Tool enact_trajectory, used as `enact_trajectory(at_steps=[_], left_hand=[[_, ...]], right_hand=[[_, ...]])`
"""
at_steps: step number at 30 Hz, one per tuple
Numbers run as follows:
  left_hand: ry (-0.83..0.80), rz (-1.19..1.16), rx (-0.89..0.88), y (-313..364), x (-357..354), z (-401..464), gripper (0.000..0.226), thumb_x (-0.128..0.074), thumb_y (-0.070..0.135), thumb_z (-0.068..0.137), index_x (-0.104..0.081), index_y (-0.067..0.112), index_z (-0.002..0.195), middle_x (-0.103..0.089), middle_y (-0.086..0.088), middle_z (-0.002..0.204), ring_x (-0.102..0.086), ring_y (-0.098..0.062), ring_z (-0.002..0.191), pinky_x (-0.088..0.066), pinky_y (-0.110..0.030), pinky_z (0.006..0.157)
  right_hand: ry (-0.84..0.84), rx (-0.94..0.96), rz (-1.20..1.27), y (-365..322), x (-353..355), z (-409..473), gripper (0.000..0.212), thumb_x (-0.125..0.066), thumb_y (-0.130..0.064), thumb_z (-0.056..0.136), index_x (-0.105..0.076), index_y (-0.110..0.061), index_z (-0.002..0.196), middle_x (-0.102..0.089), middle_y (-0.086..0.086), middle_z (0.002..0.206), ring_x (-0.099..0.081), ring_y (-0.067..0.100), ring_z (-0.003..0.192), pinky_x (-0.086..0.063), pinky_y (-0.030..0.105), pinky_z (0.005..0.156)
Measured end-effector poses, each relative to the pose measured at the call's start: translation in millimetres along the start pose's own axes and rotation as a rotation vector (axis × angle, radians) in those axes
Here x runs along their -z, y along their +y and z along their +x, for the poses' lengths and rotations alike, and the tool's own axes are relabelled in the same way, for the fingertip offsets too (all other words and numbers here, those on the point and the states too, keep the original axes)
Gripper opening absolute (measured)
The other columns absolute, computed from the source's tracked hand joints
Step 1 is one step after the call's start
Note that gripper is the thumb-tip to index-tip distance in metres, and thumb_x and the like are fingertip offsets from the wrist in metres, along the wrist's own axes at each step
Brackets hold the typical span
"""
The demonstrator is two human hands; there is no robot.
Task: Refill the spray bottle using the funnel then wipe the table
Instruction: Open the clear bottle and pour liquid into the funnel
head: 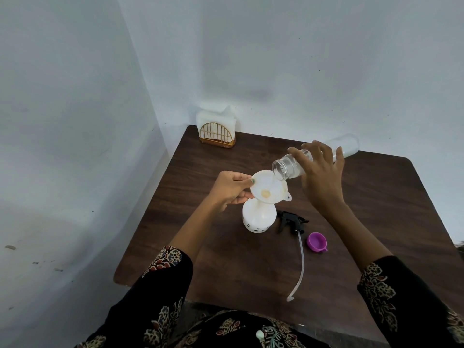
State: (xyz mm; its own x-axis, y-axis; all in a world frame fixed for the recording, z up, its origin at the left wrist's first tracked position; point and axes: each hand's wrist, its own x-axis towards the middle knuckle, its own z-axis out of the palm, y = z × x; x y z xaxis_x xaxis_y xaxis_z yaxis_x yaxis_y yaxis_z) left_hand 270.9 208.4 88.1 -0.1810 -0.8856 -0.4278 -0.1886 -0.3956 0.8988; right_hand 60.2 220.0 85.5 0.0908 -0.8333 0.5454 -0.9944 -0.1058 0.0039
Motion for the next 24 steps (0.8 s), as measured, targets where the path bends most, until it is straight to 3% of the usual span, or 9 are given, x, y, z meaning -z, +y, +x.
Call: enact_trajectory(at_steps=[24], left_hand=[[0.002, 0.007, 0.005, 0.1, 1.7, -0.9, 0.018, -0.064, 0.019, 0.089, -0.066, 0.012, 0.105, -0.070, -0.001, 0.093, -0.069, -0.008, 0.069, -0.055, -0.018, 0.056]], right_hand=[[0.002, 0.001, 0.014, -3.0, 0.3, -2.7, 0.072, -0.070, 0.012, 0.064, -0.047, -0.026, 0.121, -0.058, 0.012, 0.116, -0.036, 0.028, 0.117, -0.027, 0.070, 0.098]])
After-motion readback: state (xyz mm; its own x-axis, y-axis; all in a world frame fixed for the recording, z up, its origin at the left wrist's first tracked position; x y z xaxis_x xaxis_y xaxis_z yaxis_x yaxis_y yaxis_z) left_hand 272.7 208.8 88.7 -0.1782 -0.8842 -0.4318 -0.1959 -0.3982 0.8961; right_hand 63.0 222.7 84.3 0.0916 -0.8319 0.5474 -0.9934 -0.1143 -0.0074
